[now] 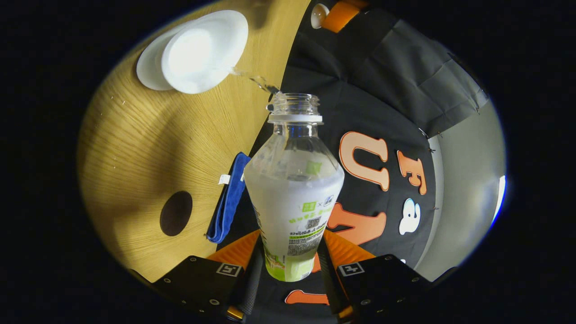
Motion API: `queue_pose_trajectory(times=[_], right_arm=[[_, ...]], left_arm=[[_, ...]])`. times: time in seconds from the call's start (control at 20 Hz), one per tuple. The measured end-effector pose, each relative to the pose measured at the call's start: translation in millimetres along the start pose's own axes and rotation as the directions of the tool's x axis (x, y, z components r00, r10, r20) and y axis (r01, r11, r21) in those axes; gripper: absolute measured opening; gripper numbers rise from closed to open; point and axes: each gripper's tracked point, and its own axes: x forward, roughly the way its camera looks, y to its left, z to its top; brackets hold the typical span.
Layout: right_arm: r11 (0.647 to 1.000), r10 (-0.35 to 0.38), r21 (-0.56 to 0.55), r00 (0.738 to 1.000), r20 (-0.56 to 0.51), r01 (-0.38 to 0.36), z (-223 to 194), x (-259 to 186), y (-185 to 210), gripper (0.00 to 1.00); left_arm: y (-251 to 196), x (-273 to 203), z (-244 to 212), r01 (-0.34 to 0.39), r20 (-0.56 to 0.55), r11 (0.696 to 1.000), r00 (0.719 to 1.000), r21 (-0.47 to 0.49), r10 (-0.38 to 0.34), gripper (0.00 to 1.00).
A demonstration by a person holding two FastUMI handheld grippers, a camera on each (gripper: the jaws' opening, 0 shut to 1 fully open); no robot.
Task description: Open the teacup lid with one hand, grasp the water bottle and pour water into the teacup with the other hand; after pouring, place the water bottle on the coaster and then close the teacup lid.
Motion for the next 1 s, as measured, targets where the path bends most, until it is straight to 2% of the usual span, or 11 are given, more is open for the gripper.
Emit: queue_pose_trajectory(times=[0.15,0.2,0.7,0.75,0.8,1.0], right_arm=[[1.0,0.004,0.0,1.0,0.021,-0.003,1,1,1,0.63],[1.0,-0.005,-0.014,1.0,0.025,0.005,1,0,-2,0.63],[0.992,-0.089,-0.08,0.994,0.067,0.094,5,0,-32,0.63],[0.99,-0.099,-0.091,0.992,0.073,0.105,5,0,-36,0.66],[0.988,-0.11,-0.1,0.991,0.082,0.118,7,0,-40,0.63],[0.981,-0.132,-0.125,0.985,0.11,0.145,14,-1,-48,0.63]], left_arm=[[-1,-1,0,0.001,0.002,1.0,1.0,0.003,-0.001,0.34],[-1,-2,0,0.001,0.003,1.0,1.0,0.003,-0.001,0.31],[-1,-4,3,0.002,0.009,1.0,1.0,0.004,-0.002,0.31],[0,-4,4,0.003,0.011,1.0,1.0,0.003,-0.003,0.31],[1,-4,5,0.002,0.013,1.0,1.0,0.003,-0.002,0.31],[1,-6,5,0.0,0.012,1.0,1.0,-0.001,0.0,0.31]])
